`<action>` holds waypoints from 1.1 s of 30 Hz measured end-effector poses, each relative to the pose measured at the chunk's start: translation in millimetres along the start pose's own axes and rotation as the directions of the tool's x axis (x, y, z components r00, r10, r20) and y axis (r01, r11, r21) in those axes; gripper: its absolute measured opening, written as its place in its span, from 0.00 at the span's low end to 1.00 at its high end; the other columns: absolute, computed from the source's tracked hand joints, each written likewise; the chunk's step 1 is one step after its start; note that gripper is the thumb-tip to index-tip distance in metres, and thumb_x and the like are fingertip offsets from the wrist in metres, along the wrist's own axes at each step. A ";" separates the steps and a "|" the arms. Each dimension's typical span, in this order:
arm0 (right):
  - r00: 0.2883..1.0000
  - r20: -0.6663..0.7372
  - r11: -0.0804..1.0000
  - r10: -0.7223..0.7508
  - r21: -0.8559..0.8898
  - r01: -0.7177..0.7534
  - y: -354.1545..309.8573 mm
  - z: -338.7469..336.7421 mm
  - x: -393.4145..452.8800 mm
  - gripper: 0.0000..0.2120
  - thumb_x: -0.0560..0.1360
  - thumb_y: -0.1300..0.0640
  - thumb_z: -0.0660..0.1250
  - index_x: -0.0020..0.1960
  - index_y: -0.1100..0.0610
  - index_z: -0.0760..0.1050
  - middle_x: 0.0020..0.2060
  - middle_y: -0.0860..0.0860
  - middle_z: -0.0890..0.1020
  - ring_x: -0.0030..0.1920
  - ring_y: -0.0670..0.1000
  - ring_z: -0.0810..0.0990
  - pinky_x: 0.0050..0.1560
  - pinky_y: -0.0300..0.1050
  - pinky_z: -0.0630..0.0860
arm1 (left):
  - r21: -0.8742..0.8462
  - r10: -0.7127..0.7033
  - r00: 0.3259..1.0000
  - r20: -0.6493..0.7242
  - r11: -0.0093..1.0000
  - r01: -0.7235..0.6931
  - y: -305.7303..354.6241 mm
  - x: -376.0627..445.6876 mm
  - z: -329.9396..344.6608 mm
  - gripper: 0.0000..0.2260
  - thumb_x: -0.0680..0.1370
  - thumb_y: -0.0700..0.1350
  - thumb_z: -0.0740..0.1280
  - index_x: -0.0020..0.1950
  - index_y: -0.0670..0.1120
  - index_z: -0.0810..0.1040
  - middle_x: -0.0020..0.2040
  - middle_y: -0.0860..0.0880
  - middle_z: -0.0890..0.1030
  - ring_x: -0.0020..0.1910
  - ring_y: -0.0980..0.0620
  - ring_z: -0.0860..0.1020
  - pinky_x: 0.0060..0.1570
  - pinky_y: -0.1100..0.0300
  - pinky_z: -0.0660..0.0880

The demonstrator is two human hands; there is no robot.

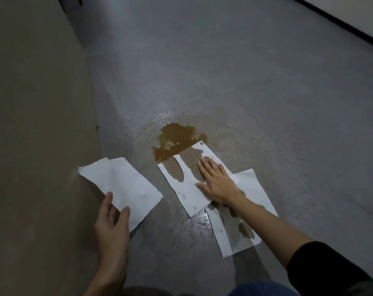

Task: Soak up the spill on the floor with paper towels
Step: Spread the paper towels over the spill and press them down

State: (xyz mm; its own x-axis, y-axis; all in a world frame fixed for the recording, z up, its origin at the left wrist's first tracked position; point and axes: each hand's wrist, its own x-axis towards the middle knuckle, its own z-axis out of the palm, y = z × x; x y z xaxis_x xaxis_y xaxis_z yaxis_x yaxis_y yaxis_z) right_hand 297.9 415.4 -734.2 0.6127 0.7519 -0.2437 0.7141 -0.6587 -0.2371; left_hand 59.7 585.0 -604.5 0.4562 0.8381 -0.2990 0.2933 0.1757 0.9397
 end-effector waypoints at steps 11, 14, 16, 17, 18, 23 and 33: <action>0.973 -0.205 0.894 0.110 0.448 -0.007 -35.4 -11.0 -15.8 0.38 0.78 0.34 0.48 0.79 0.52 0.39 0.78 0.46 0.39 0.76 0.46 0.35 0.76 0.48 0.38 | -0.030 0.109 0.993 0.051 0.994 -0.107 16.3 -10.3 6.8 0.23 0.79 0.36 0.63 0.73 0.50 0.69 0.71 0.52 0.71 0.69 0.58 0.69 0.70 0.50 0.67; 0.977 -0.136 0.806 0.167 0.589 -0.056 -51.3 -11.6 -20.6 0.36 0.80 0.37 0.52 0.79 0.49 0.38 0.77 0.45 0.40 0.75 0.44 0.35 0.77 0.51 0.41 | -0.032 0.131 0.989 0.065 0.991 -0.129 21.3 -11.7 9.5 0.22 0.79 0.35 0.64 0.72 0.49 0.69 0.71 0.52 0.71 0.70 0.56 0.69 0.70 0.51 0.66; 0.977 -0.094 0.756 0.193 0.649 -0.087 -60.3 -10.2 -22.2 0.36 0.78 0.35 0.50 0.79 0.47 0.38 0.78 0.46 0.42 0.77 0.47 0.40 0.77 0.55 0.45 | -0.031 0.142 0.987 0.071 0.990 -0.140 24.5 -12.9 11.1 0.22 0.79 0.35 0.64 0.72 0.49 0.69 0.72 0.53 0.69 0.71 0.55 0.67 0.70 0.54 0.65; 0.977 -0.072 0.731 0.202 0.675 -0.101 -63.8 -9.4 -22.1 0.37 0.77 0.33 0.50 0.79 0.46 0.39 0.78 0.46 0.43 0.78 0.49 0.42 0.77 0.57 0.47 | -0.029 0.146 0.987 0.073 0.989 -0.145 26.1 -13.6 11.6 0.22 0.79 0.35 0.64 0.73 0.49 0.69 0.72 0.54 0.68 0.71 0.55 0.66 0.69 0.57 0.64; 0.977 -0.050 0.705 0.209 0.700 -0.115 -67.0 -9.5 -21.8 0.38 0.76 0.32 0.50 0.79 0.45 0.40 0.79 0.46 0.44 0.78 0.51 0.45 0.77 0.57 0.48 | -0.027 0.149 0.986 0.077 0.989 -0.147 27.8 -14.4 12.1 0.23 0.79 0.35 0.63 0.73 0.48 0.68 0.72 0.54 0.67 0.71 0.56 0.64 0.67 0.60 0.64; 0.979 0.012 0.570 0.204 0.811 -0.129 -87.9 -22.8 -23.0 0.36 0.76 0.32 0.51 0.79 0.46 0.46 0.79 0.48 0.51 0.78 0.53 0.53 0.76 0.58 0.53 | -0.040 0.150 0.985 0.085 0.988 -0.147 36.3 -18.1 13.2 0.23 0.79 0.35 0.63 0.73 0.48 0.68 0.71 0.58 0.66 0.70 0.60 0.63 0.68 0.60 0.63; 0.879 0.474 -0.206 -0.044 0.857 -0.472 -105.6 -39.0 -7.6 0.35 0.75 0.31 0.56 0.71 0.56 0.67 0.64 0.57 0.75 0.60 0.55 0.77 0.66 0.54 0.69 | -0.201 0.093 0.938 0.333 0.979 -0.026 61.0 -26.4 17.4 0.14 0.78 0.37 0.64 0.57 0.51 0.83 0.58 0.50 0.82 0.56 0.55 0.80 0.54 0.57 0.77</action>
State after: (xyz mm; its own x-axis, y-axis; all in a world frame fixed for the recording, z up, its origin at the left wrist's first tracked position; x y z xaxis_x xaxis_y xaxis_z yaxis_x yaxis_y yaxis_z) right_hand 231.1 480.3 -670.7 0.3470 0.6762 -0.6498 -0.7267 -0.2441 -0.6421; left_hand 80.1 564.6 -542.2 0.7353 0.6308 -0.2479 0.1064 0.2538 0.9614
